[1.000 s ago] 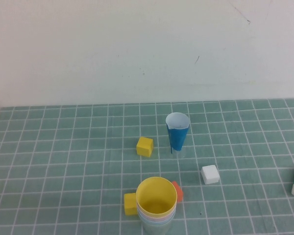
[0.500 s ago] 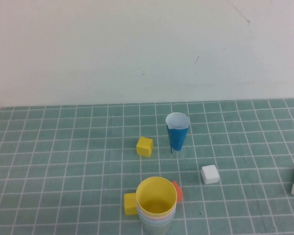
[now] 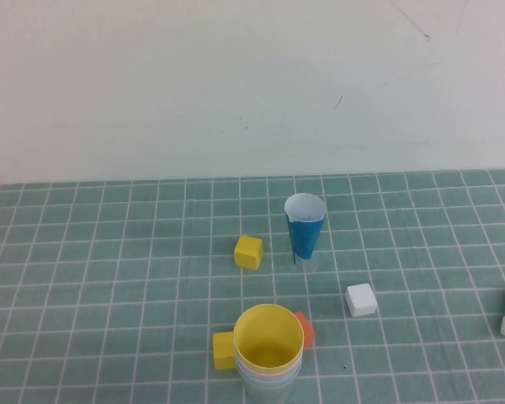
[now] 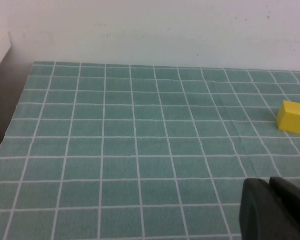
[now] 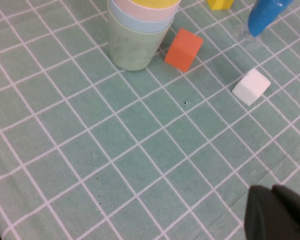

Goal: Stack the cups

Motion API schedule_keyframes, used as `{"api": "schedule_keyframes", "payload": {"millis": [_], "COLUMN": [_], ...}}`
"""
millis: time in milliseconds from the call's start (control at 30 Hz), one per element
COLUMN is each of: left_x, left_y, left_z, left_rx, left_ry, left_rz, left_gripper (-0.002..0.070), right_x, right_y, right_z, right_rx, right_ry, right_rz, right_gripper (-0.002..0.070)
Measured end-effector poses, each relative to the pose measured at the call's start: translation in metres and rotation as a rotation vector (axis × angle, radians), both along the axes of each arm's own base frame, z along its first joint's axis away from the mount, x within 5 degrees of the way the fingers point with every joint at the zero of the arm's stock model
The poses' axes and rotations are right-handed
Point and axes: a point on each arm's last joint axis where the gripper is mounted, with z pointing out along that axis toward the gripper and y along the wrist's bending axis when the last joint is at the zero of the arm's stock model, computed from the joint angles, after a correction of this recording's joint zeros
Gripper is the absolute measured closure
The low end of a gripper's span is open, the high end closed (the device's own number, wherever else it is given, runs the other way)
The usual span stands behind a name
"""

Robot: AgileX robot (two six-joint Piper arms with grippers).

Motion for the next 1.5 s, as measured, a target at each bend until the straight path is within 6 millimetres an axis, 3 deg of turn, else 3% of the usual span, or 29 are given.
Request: {"api": "schedule_keyframes", "payload": {"millis": [1500], "left_x": [-0.0001], "left_y": [0.0014], "left_z": [-0.0004], "left_rx": [0.038], "left_ry": [0.000], "left_rz": [0.005], "left_gripper": [0.0677], "right_x": [0.0027], "right_y": [-0.0035], "right_z": [0.0000], "right_rx": [0.000], "right_ry": [0.000], "right_rz": [-0.051], "right_gripper": [0.0678]}}
